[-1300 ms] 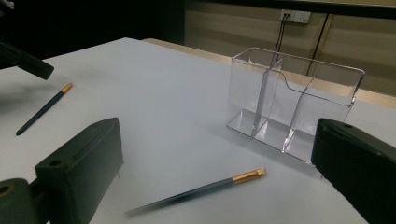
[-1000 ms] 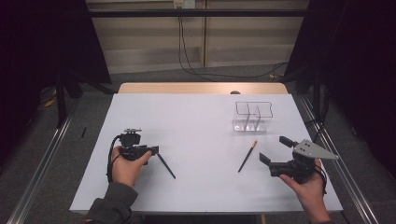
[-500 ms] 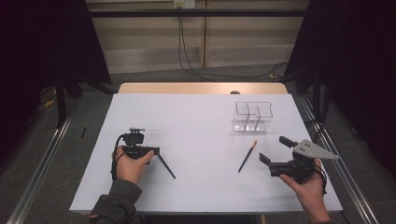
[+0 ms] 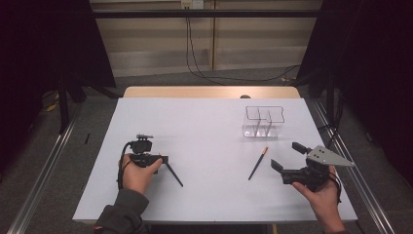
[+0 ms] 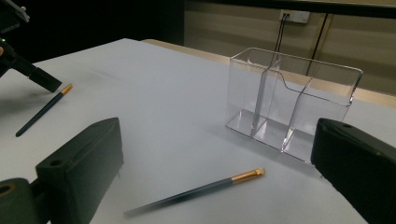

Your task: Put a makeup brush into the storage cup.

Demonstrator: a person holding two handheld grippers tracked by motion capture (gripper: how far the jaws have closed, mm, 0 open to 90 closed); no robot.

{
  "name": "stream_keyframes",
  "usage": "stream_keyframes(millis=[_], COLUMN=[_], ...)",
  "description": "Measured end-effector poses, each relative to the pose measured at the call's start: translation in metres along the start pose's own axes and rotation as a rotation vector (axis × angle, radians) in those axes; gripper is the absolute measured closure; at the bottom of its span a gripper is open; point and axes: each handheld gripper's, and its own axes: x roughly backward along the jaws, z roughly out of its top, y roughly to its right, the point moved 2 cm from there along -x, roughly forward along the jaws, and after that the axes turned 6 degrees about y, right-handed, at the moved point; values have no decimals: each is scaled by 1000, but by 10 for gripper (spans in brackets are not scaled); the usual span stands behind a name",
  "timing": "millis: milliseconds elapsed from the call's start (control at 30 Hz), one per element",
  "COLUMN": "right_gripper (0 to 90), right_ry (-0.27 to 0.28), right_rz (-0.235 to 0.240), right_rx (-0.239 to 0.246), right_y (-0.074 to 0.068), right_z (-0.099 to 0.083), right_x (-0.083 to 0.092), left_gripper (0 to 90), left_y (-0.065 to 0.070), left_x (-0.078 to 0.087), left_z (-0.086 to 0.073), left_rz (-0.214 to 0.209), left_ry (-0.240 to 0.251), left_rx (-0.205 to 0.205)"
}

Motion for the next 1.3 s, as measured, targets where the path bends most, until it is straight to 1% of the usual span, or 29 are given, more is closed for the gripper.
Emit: stream_keyframes(millis=[67,100,133,167,200,300,333,400,433,467,500,533,567,633,667,733,767,800,900,933,1067,1233,1300], right_gripper=[17,17,17,18,18,18,18,18,18,18,18,18,18,18,18,18,18,18,18,18,18,18,18], right_ry=[-2,-2,0,3,-1,0,0,0,0,1,-2,-2,-3,1,1,0,0,1,-2,-2,0,1,3], right_rz=[-2,-2,1,1,0,0,-2,-4,-4,-1,-4,-4,-2,-3,-4,-6,-5,-9,-9,-9,-6,-12,-10], right_rx=[1,1,-1,-3,2,2,3,2,2,2,4,4,1,3,1,2,3,4,5,5,3,3,1], right_y=[0,0,-1,-1,-1,-2,-2,-1,-1,-1,-1,-1,-1,-1,-1,-1,-1,-2,-2,-2,-1,0,0], right_z=[0,0,0,0,1,1,1,1,1,0,0,0,0,0,1,1,1,1,1,1,1,1,1], right_x=[0,0,0,-1,-1,-1,-1,0,0,-1,0,0,0,0,0,0,0,0,-1,-1,0,0,0], left_gripper=[556,556,556,555,556,556,556,555,555,556,556,556,556,559,559,565,564,566,578,578,586,608,616], left_y=[1,1,2,3,5,9,10,13,15,17,18,20,21,23,24,25,25,26,25,25,27,28,29], left_x=[1,2,2,2,2,2,2,2,1,0,0,0,-1,-1,-2,-3,-3,-3,-3,-3,-3,-3,-3], left_z=[-2,-2,-3,-4,-5,-6,-6,-7,-8,-10,-11,-12,-13,-15,-15,-16,-17,-17,-17,-17,-18,-17,-18], left_rz=[0,-12,-15,-11,-19,-25,-24,-23,-19,-30,-31,-35,-31,-41,-39,-45,-41,-35,-36,-34,-21,-9,-15], left_ry=[5,0,4,6,8,-2,0,-7,2,-13,-20,-28,-22,-32,-26,-39,-38,-29,-32,-37,-35,-51,-50], left_rx=[0,0,4,-1,-1,-4,-1,-21,-15,-13,-16,-31,-30,-29,-27,-27,-31,-28,-32,-40,-38,-57,-48])
